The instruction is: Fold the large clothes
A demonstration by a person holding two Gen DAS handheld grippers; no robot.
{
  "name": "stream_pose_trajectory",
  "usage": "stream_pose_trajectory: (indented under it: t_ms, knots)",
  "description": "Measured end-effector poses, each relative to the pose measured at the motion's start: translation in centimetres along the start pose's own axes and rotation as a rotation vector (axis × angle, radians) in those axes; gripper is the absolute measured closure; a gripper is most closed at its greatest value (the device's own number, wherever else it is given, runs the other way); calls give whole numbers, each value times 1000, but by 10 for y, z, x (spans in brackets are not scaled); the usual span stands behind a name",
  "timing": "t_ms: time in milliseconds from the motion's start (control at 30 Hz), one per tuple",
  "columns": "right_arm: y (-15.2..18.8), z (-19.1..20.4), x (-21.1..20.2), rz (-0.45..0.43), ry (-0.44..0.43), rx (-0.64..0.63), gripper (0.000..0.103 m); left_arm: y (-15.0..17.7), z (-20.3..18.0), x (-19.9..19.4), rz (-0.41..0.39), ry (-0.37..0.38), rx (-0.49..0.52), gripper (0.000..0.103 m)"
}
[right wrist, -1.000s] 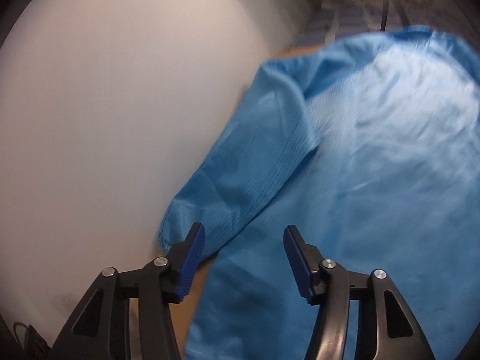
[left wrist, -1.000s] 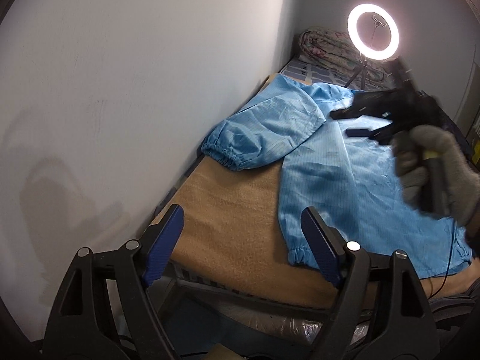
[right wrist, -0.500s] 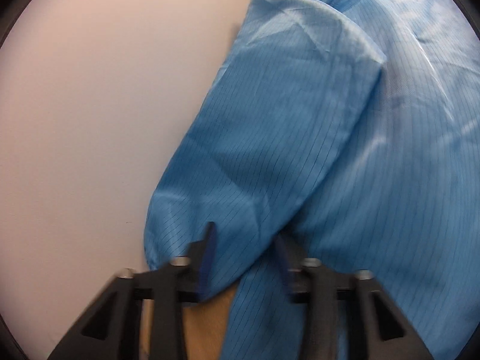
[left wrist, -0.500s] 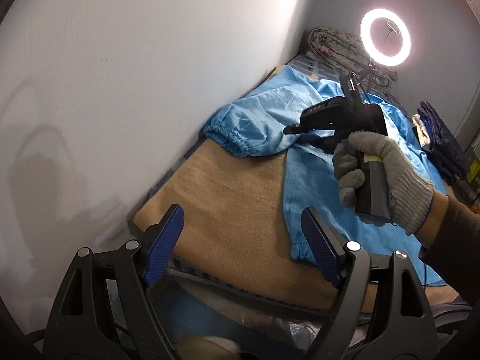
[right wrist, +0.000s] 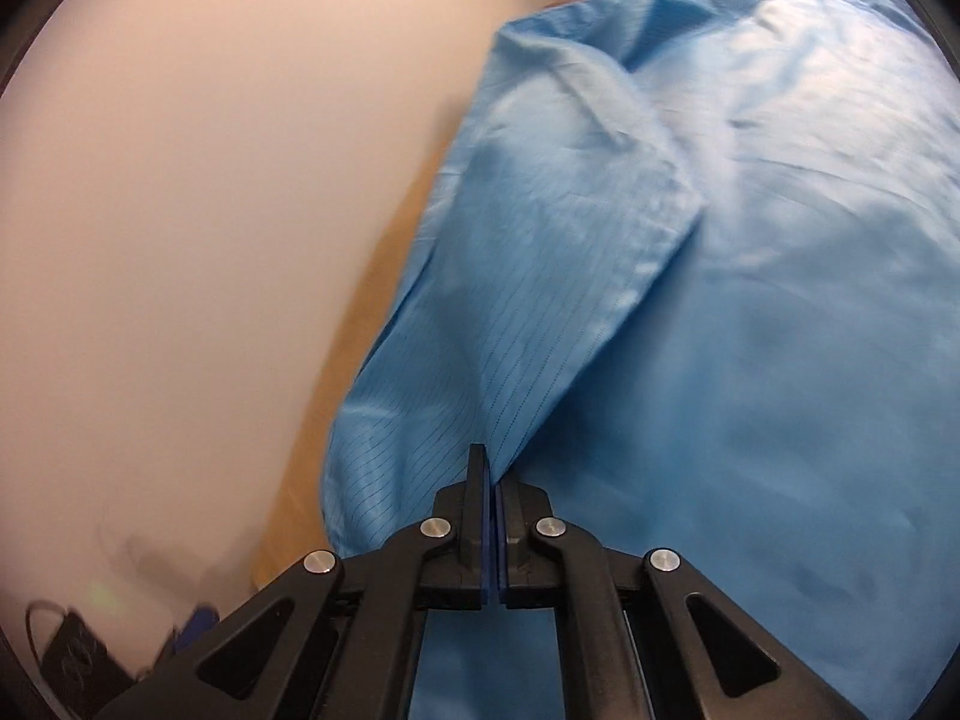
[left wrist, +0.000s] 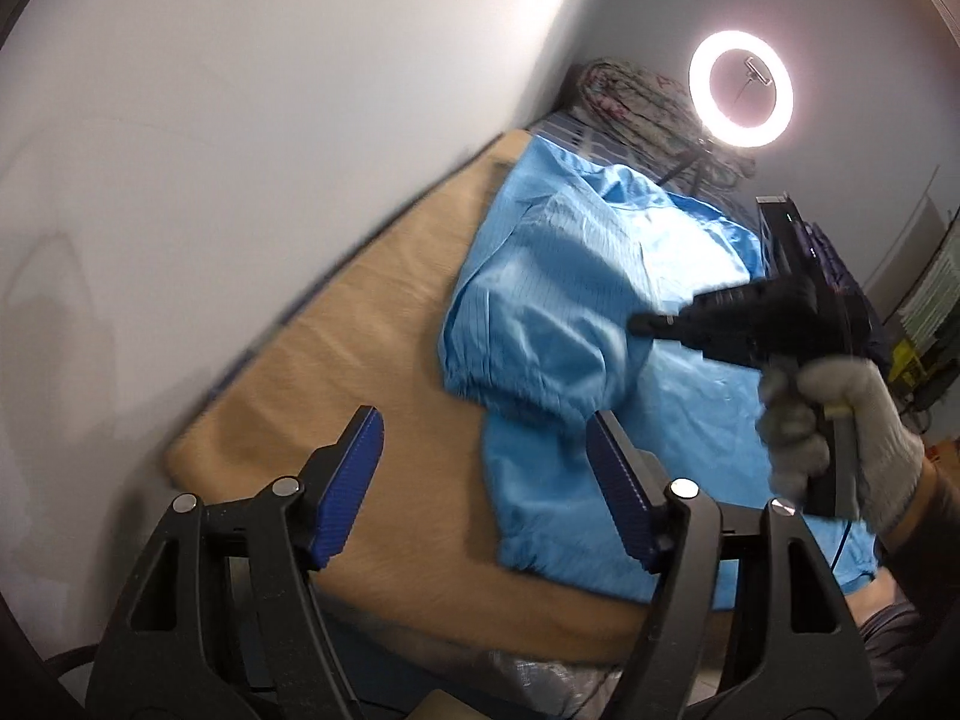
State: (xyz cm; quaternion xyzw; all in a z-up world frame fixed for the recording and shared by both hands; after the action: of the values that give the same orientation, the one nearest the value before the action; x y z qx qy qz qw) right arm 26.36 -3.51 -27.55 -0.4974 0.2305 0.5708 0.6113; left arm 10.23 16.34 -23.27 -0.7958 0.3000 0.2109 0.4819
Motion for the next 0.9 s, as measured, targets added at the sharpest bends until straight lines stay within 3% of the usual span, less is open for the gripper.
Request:
stream_pose_trajectory:
  t_ms: [100,200,267,367,400,500,533,600,667,900]
  knots:
    - [13,-5,2,10,28,-26,103,-7,1,27,40,28,-23,31]
    - [16,1,5,31,50,-52,102,-16,14,56,59,6,-71,31]
    - [9,13,9,15,106,-117,95,-22,27,71,70,8,-128,31]
    - [7,32,-5,-59,172,-192,73,-25,41,91,92,42,-226,31]
    - [7,36,-12,-80,187,-207,73,-25,45,97,100,49,-245,32]
    - [5,41,-31,-132,202,-211,74,-25,47,111,114,43,-246,55]
    - [3,39,-30,-142,201,-204,75,-23,44,113,114,34,-235,71]
    - [4,23,-34,-153,200,-184,79,-24,37,119,123,12,-204,91]
    - [4,19,-17,-157,192,-156,84,-26,30,118,108,-2,-174,97]
    - [-3,-6,22,-103,140,-77,91,-46,21,79,7,10,-127,99]
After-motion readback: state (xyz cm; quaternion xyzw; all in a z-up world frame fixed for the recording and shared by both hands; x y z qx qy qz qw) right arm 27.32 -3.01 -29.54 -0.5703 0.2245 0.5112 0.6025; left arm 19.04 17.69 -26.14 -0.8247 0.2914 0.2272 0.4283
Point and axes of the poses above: each gripper's, at about its wrist camera, not at the fingertips, and x roughly the way its jaws point, z to its left, y to its underside, the point moved 2 cm from there along x, roughly the way its jaws point, and after that the axes turned 10 degrees about y, right-handed, at the moved point
